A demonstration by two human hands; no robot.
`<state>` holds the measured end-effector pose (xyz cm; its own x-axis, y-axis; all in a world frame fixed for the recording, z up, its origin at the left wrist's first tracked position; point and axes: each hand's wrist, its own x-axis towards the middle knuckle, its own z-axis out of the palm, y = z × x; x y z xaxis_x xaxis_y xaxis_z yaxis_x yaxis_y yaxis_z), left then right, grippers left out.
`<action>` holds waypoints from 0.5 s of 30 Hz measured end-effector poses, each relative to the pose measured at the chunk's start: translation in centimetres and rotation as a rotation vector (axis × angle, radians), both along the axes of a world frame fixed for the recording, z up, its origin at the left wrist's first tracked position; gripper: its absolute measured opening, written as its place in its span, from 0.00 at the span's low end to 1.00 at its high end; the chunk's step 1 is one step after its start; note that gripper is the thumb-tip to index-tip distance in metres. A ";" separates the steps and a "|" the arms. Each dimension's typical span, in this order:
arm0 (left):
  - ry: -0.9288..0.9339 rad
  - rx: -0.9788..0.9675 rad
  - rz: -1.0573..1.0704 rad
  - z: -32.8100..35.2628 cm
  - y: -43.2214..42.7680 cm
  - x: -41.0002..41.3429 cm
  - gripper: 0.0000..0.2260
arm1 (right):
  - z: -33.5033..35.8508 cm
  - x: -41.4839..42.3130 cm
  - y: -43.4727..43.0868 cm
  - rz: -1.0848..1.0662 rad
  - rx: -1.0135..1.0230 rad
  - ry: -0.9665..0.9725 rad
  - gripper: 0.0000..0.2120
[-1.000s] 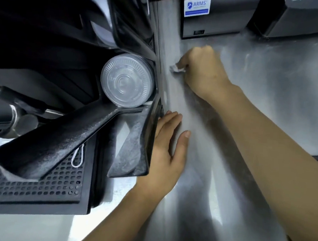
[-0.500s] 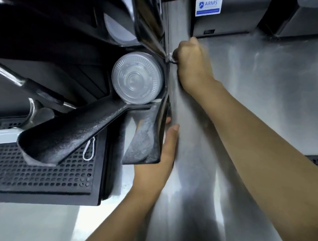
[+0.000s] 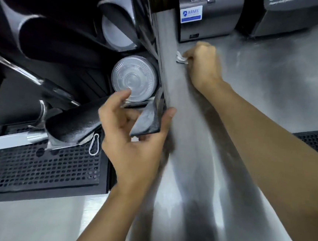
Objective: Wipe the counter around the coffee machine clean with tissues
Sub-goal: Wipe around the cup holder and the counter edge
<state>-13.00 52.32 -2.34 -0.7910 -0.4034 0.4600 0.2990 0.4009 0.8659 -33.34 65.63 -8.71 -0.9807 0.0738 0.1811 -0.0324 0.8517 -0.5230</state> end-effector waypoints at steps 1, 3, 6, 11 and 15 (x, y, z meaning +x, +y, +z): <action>0.027 -0.148 -0.010 0.2 -0.5 -0.2 0.15 | -0.1 -0.4 -0.8 0.025 -0.012 -0.003 0.16; 0.054 -0.400 0.029 0.2 -1.3 -0.4 0.11 | -0.1 -0.7 -1.9 0.070 -0.006 -0.001 0.16; 0.040 -0.490 0.040 0.4 -2.0 -0.3 0.15 | -0.1 -0.9 -3.0 0.114 -0.011 -0.029 0.14; -0.002 -0.441 0.013 1.6 -1.7 -0.8 0.13 | -0.4 -0.7 -4.0 0.126 -0.027 -0.039 0.15; -0.064 -0.405 -0.011 2.4 -2.2 -0.9 0.16 | -1.1 -0.1 -3.1 0.214 -0.025 -0.044 0.13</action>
